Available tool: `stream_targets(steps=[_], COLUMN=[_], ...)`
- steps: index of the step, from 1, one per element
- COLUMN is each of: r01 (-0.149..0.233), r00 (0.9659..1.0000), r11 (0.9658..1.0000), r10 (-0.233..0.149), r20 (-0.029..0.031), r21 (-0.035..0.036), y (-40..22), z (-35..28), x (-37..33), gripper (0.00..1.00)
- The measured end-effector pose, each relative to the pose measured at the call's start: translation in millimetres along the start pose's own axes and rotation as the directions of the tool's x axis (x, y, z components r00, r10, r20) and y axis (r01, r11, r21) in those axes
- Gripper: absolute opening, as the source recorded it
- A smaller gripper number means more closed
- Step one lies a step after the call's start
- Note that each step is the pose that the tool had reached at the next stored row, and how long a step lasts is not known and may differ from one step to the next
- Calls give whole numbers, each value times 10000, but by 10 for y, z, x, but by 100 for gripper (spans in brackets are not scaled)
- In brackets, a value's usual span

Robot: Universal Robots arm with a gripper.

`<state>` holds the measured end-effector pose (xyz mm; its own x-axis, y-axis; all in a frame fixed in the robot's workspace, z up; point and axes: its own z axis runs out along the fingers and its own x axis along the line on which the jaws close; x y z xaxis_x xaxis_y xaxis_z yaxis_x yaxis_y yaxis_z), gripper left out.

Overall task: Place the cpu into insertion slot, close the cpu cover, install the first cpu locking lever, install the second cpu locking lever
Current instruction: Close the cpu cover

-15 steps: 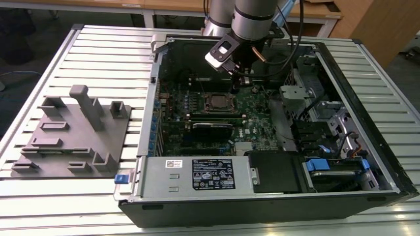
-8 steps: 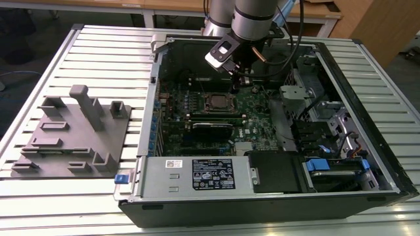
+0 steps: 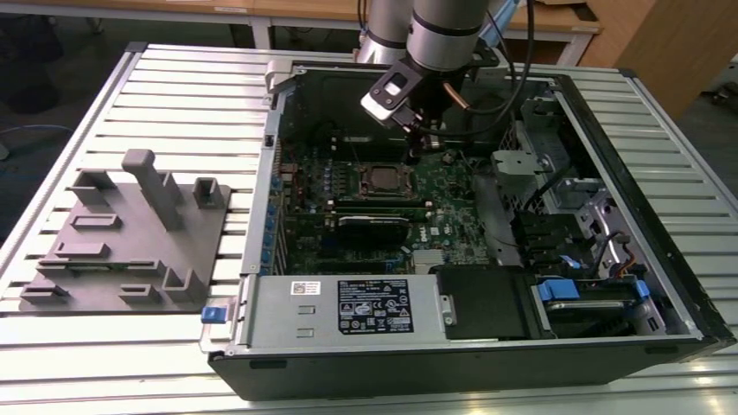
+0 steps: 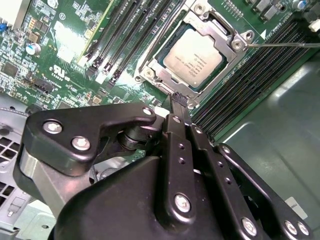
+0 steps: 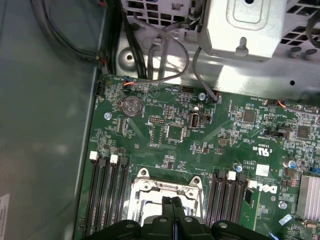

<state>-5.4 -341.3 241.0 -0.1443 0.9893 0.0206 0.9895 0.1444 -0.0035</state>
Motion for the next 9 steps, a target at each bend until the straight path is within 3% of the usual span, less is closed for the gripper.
stream_targets(steps=[4,9], r01=[570,1412], r00=[9984,9900], r11=[9984,9900], r10=[-570,-1412], r20=[1,3], r21=[11,29], y=[0,0], z=[3,6], x=[0,0], gripper=[11,11])
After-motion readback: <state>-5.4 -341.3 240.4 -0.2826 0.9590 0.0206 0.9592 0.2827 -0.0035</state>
